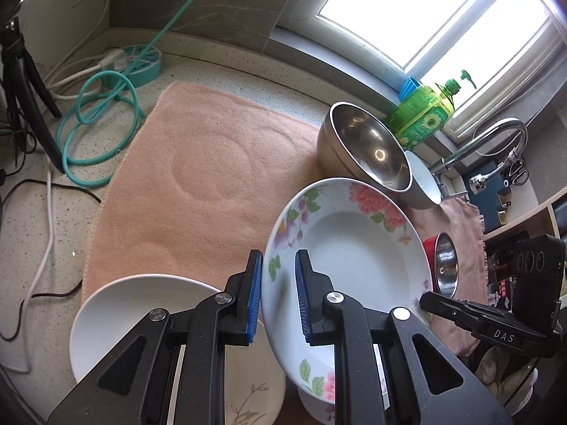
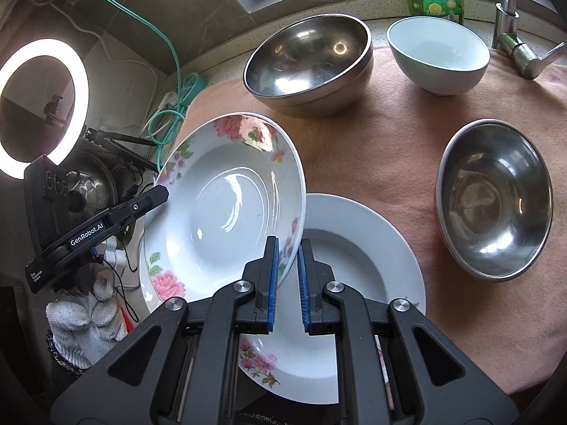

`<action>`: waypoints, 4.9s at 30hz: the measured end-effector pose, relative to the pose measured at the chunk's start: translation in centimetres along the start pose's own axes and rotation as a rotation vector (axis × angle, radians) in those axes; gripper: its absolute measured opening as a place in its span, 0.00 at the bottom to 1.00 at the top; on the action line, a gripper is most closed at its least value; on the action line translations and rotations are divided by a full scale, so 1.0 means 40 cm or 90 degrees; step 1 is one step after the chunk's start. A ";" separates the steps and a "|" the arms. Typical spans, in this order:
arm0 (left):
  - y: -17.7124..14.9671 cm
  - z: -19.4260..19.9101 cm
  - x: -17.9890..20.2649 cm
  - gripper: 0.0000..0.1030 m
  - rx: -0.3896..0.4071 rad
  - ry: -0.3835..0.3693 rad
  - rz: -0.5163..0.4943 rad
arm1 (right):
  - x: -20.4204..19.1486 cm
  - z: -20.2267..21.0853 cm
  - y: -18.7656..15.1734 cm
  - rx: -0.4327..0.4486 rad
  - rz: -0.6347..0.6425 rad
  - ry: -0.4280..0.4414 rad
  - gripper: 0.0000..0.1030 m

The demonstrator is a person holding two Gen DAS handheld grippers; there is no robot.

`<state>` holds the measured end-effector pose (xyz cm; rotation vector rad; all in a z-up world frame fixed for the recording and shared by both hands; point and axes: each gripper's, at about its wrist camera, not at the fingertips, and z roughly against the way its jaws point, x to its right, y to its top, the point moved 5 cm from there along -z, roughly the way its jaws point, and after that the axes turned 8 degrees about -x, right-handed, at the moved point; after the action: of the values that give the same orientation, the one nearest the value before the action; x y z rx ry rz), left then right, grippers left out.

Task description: Organize plates and bowls

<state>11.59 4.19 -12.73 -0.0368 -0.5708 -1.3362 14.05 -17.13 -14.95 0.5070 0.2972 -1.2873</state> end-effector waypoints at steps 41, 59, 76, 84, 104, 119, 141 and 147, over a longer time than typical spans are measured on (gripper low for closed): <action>-0.197 -0.095 0.109 0.16 -0.082 -0.001 0.000 | 0.155 -0.017 -0.150 -0.067 -0.020 -0.027 0.11; -0.201 -0.104 0.110 0.16 -0.087 0.020 -0.012 | 0.144 -0.016 -0.149 -0.063 -0.004 -0.046 0.19; -0.199 -0.046 0.112 0.17 -0.055 0.005 -0.009 | 0.104 0.034 -0.136 -0.008 0.022 -0.083 0.54; -0.215 0.012 0.070 0.35 -0.026 0.007 0.023 | 0.056 0.062 -0.117 0.029 0.041 -0.081 0.67; -0.304 0.150 -0.162 0.50 0.046 0.052 0.184 | -0.183 -0.032 -0.076 0.011 0.158 -0.041 0.75; -0.366 0.168 -0.313 0.44 0.057 0.049 0.290 | -0.319 -0.171 -0.041 -0.056 0.222 -0.018 0.64; -0.364 0.102 -0.345 0.12 0.014 0.024 0.295 | -0.339 -0.328 -0.019 -0.144 0.228 -0.041 0.20; -0.364 0.094 -0.349 0.10 0.013 0.025 0.294 | -0.345 -0.343 -0.024 -0.152 0.230 -0.038 0.11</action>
<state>-4.85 14.42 -19.48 -0.1181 -0.5051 -0.8802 10.44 1.27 -20.19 0.3007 0.2895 -0.9006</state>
